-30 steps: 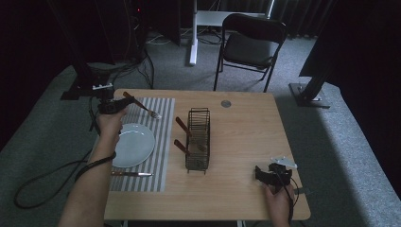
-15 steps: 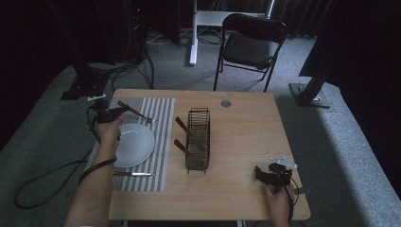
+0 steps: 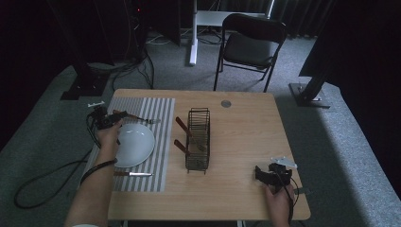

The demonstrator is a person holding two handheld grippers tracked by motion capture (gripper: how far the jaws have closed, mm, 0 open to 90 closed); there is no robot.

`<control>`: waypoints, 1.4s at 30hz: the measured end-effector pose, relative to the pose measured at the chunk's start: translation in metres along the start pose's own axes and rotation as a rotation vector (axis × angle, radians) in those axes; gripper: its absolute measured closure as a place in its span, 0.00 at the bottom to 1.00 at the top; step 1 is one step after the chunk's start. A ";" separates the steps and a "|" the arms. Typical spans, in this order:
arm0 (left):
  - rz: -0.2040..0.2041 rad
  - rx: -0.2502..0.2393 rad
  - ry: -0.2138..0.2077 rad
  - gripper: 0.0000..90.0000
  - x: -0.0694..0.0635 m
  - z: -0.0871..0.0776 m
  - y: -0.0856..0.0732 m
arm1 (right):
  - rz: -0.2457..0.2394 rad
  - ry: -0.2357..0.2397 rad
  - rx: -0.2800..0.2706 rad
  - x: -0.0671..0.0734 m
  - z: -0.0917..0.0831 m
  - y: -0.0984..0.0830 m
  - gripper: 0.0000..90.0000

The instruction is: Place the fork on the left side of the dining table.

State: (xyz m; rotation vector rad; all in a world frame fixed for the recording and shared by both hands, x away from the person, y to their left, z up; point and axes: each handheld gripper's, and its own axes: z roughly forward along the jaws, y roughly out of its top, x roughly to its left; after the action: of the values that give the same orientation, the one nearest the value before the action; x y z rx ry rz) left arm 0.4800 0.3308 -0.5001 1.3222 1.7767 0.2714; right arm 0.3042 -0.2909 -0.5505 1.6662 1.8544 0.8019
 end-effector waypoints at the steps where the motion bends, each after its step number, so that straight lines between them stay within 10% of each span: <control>1: 0.026 -0.003 0.017 0.70 0.000 0.000 -0.001 | 0.000 0.000 0.000 0.000 0.000 0.000 0.14; 8: 0.124 -0.019 0.108 0.58 0.002 0.007 -0.003 | -0.001 0.000 0.000 0.000 0.000 0.000 0.14; 21: 0.080 0.084 0.141 0.43 0.011 0.022 -0.004 | 0.001 0.000 0.000 0.000 0.000 0.000 0.14; 28: 0.151 0.089 0.204 0.33 0.007 0.016 -0.003 | 0.000 -0.001 0.000 0.000 0.000 0.000 0.14; 42: 0.228 0.078 0.148 0.08 -0.011 -0.009 -0.013 | 0.000 -0.001 0.000 0.000 0.000 0.000 0.14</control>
State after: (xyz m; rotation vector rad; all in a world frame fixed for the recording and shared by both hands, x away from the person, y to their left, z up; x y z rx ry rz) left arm 0.4654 0.3187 -0.4977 1.5989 1.7735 0.4394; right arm 0.3036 -0.2905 -0.5505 1.6666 1.8537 0.8015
